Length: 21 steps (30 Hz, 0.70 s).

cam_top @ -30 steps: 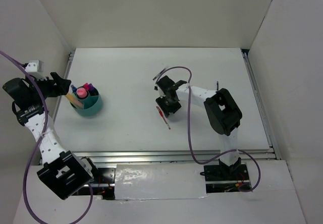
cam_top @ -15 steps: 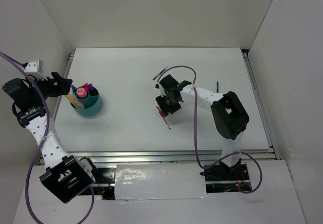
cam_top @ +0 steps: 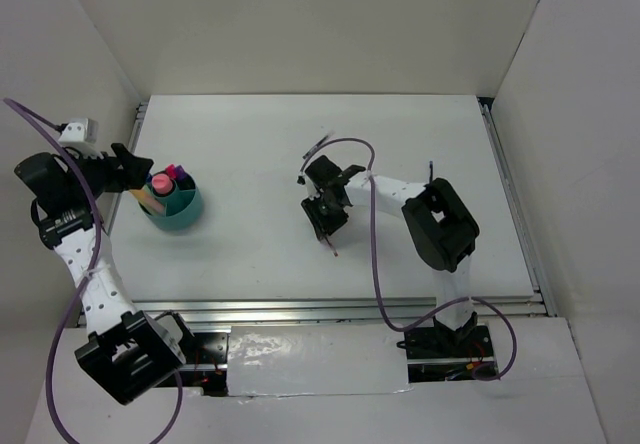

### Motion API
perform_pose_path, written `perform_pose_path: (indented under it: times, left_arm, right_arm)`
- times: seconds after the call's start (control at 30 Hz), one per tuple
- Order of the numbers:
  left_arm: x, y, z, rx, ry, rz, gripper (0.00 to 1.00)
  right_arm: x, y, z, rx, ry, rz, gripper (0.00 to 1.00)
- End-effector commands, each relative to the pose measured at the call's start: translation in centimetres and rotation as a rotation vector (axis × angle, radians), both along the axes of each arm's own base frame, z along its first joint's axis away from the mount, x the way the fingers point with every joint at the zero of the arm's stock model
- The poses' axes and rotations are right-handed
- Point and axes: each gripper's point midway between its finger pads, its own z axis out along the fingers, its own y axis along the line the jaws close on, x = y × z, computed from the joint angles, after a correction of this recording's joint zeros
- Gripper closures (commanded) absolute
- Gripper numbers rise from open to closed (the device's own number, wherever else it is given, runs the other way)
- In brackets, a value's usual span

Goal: Sort the stationery into containers
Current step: Pick up the pen from the center of the board.

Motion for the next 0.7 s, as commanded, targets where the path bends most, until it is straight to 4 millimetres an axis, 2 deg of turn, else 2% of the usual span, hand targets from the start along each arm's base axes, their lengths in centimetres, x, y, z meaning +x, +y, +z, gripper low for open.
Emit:
perform_pose_path:
  times: [0.0,0.07,0.1,0.13,0.17,0.2,0.27,0.3,0.33,0.37,0.4,0.43,0.47,0.5,0.53,0.6,0.67]
  left_arm:
    - [-0.1,-1.0,1.7,0.039,-0.045,-0.043,0.13]
    - [-0.2,-1.9,1.3,0.021,-0.032,-0.077,0.14]
    - [-0.2,-2.4,1.3,0.014,-0.028,-0.093,0.15]
    - [-0.3,-2.9,1.1,0.001,-0.016,-0.11,0.16]
    - [-0.4,-4.1,0.9,-0.018,-0.009,-0.16,0.17]
    - [-0.5,-5.0,0.7,-0.029,-0.004,-0.194,0.17]
    - [-0.8,-7.8,0.4,-0.057,0.009,-0.29,0.18]
    - [-1.2,-9.4,-0.3,-0.1,0.031,-0.336,0.18]
    - [-1.8,-11.9,-0.2,-0.11,0.029,-0.404,0.18]
    - [-2.0,-13.2,0.0,-0.116,0.01,-0.439,0.18]
    - [-2.5,-14.6,-1.3,-0.191,0.054,-0.448,0.17]
    - [-3.3,-16.9,-1.0,-0.202,0.04,-0.502,0.17]
    - [-3.7,-17.8,-2.2,-0.239,0.06,-0.512,0.15]
    - [-3.6,-18.8,-1.5,-0.274,0.036,-0.514,0.15]
    - [-4.3,-20.5,-0.9,-0.283,0.017,-0.562,0.14]
    - [-4.7,-22.4,-0.4,-0.322,0.013,-0.588,0.13]
    - [-4.8,-23.6,0.3,-0.338,0.008,-0.605,0.12]
  right_arm:
    - [0.1,-0.2,-1.7,-0.048,0.013,-0.002,0.56]
    - [0.1,-0.6,-2.3,-0.071,0.02,-0.002,0.69]
    - [0.1,-0.6,-2.4,-0.076,0.019,-0.002,0.84]
    - [0.1,-0.5,-2.2,-0.073,0.016,0.004,0.93]
    - [0.1,-0.3,-2.0,-0.062,0.011,0.009,1.0]
    - [0.2,-0.2,-1.6,-0.049,0.003,0.013,1.0]
    - [0.6,1.3,1.0,0.05,-0.038,0.047,1.0]
    - [0.6,1.8,3.4,0.111,-0.078,0.066,1.0]
    - [0.5,3.0,5.3,0.198,-0.096,0.102,1.0]
    - [0.2,3.5,6.6,0.246,-0.114,0.137,1.0]
    - [-0.1,4.0,9.8,0.321,-0.164,0.167,1.0]
    - [-0.1,4.6,11.9,0.386,-0.202,0.194,1.0]
    - [-1.0,5.2,13.6,0.46,-0.196,0.238,1.0]
    - [-1.6,5.4,16.3,0.519,-0.236,0.26,1.0]
    - [-1.8,5.8,18.0,0.566,-0.262,0.277,1.0]
    - [-3.0,6.2,21.3,0.652,-0.282,0.313,1.0]
    - [-3.9,6.4,24.0,0.724,-0.301,0.341,1.0]
